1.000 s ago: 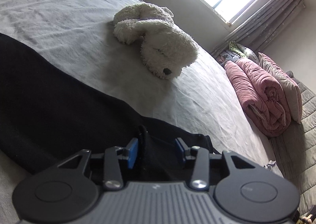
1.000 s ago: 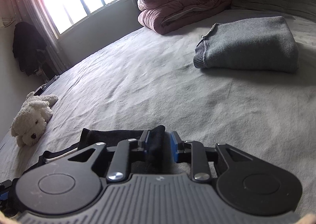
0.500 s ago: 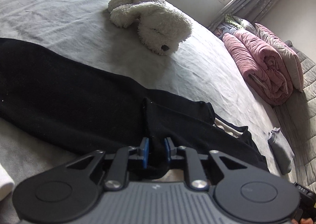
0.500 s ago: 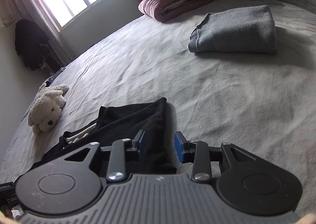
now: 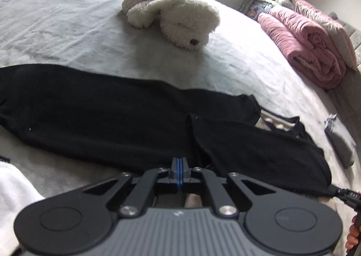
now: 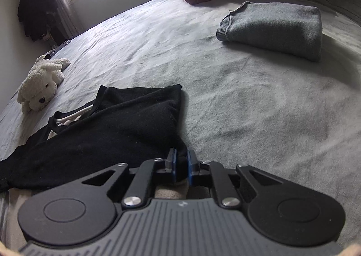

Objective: Fold clothes

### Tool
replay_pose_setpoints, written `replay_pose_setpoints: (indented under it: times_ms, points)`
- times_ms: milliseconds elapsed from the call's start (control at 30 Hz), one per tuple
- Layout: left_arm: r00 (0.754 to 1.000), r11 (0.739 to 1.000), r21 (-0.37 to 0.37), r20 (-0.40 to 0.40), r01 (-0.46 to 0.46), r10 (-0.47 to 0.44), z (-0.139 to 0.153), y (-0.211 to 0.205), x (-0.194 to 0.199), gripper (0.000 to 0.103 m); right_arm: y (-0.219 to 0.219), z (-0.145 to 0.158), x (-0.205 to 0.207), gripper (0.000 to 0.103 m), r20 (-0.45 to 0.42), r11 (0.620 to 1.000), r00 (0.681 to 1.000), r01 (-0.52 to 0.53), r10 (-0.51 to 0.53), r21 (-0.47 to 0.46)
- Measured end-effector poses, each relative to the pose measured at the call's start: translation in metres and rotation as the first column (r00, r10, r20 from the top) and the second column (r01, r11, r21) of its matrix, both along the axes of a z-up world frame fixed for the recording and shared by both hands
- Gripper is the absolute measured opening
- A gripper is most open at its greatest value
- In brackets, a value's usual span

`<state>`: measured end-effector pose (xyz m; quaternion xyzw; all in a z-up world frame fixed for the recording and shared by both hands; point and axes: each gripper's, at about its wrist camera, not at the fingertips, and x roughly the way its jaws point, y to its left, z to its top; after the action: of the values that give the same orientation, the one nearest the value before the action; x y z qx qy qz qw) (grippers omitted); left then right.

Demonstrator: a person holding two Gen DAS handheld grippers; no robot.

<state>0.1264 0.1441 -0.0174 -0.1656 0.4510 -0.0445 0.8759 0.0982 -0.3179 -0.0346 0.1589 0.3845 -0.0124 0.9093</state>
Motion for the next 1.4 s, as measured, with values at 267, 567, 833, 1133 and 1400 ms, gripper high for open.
replay_pose_setpoints:
  times_ms: [267,567,833,1133,1400]
  points:
    - [0.988,0.987,-0.125,0.096,-0.105,0.117,0.012,0.024,-0.003,0.03,-0.006,0.013,-0.004,0.031,0.038,0.999,0.999,0.034,-0.035,0.032]
    - [0.989,0.998,-0.062,0.147,-0.024,0.033,0.008,-0.012,0.009,0.032,0.001,0.021,-0.004,0.036,0.074,1.0,0.997,0.019,-0.019,0.001]
    - [0.983,0.998,0.009,0.174,-0.058,0.055,-0.005,-0.021,0.014,0.03,-0.003,0.023,-0.005,0.036,0.102,0.999,0.994,0.033,-0.033,0.007]
    - [0.97,0.986,0.086,0.213,-0.14,0.119,0.013,-0.015,-0.005,0.045,-0.002,0.019,-0.006,0.036,0.078,1.0,0.997,0.014,-0.015,0.005]
    - [0.849,0.872,0.094,0.298,-0.48,0.436,0.036,0.035,-0.037,0.075,-0.003,0.031,-0.012,0.039,0.102,0.999,0.995,0.005,-0.009,0.039]
